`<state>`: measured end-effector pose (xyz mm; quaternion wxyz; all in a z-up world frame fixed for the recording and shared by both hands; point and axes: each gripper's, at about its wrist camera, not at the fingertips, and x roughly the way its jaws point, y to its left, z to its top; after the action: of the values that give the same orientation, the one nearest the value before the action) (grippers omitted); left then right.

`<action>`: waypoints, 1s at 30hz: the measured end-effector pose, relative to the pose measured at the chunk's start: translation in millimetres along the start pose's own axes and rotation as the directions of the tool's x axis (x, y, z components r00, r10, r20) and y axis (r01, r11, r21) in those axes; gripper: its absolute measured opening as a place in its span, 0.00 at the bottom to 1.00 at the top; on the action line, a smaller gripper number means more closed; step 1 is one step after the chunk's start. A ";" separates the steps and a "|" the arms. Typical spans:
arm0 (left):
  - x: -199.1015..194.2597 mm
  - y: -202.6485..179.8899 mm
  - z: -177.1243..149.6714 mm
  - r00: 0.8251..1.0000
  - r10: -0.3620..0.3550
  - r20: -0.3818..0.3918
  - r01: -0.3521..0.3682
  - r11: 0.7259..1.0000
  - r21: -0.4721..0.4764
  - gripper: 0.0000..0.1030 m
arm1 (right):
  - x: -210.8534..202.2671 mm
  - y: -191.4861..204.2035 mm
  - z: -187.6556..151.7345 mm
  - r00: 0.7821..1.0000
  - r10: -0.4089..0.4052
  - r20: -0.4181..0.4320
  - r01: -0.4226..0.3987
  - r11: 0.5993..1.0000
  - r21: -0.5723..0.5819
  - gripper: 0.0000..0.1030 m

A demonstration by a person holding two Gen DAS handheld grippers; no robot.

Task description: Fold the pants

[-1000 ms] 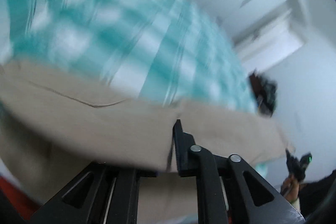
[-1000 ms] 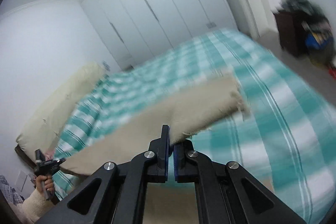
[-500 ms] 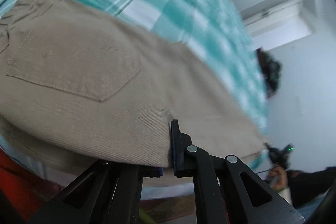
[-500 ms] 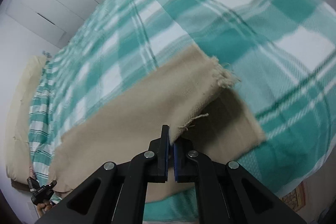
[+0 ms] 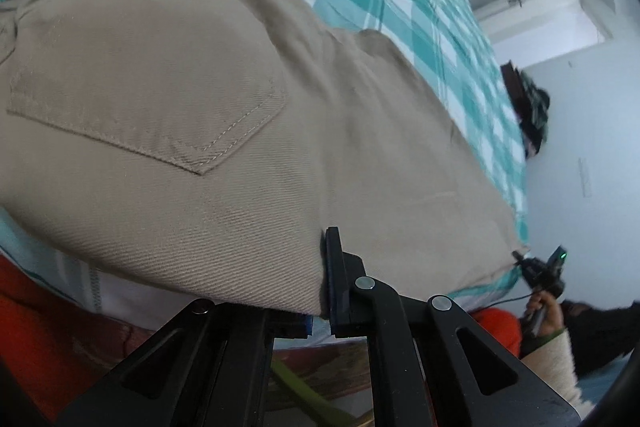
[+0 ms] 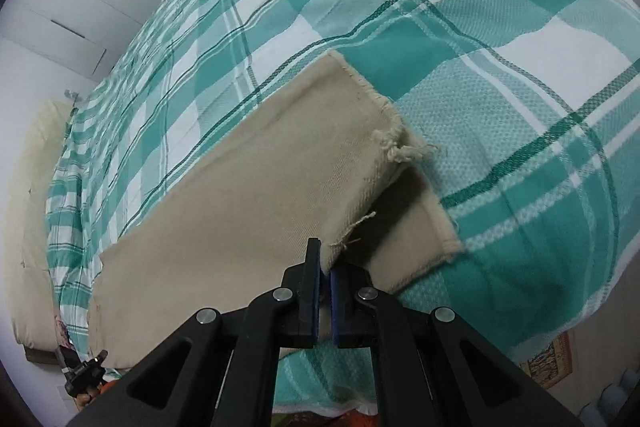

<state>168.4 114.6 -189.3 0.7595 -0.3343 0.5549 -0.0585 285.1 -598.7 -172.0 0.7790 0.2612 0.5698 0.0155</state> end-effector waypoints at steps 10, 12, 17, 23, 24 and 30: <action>-22.3 7.6 14.2 0.985 -0.170 0.016 0.171 0.977 -0.129 0.02 | -11.3 -5.9 3.1 0.997 0.079 0.010 -0.080 0.994 0.074 0.03; -17.7 6.9 12.8 0.990 -0.142 -0.006 0.141 0.985 -0.102 0.02 | -20.5 -15.4 5.6 0.984 0.173 0.033 -0.176 0.974 0.146 0.03; 22.1 18.3 2.7 0.997 -0.038 -0.070 0.032 0.996 -0.086 0.02 | -4.3 -18.6 -0.7 0.999 0.034 -0.043 -0.031 0.996 0.085 0.04; 4.7 -17.1 -2.3 0.989 0.149 0.015 -0.149 0.983 0.103 0.39 | -6.4 -6.1 -11.0 0.996 -0.061 0.061 0.061 0.998 0.007 0.13; -3.3 -23.2 -6.3 0.984 0.175 0.031 -0.178 0.975 0.130 0.55 | -11.3 -4.8 -13.3 0.994 -0.077 0.084 0.077 0.997 -0.003 0.22; -47.9 -53.7 -27.5 0.939 0.296 0.174 -0.333 0.909 0.251 0.63 | -69.8 3.5 -39.1 0.901 -0.281 0.331 0.303 0.953 -0.017 0.68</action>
<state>141.3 83.1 -124.5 0.8334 -0.1340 0.5362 0.0098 226.5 -602.9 -117.5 0.8641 0.1452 0.4654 -0.1252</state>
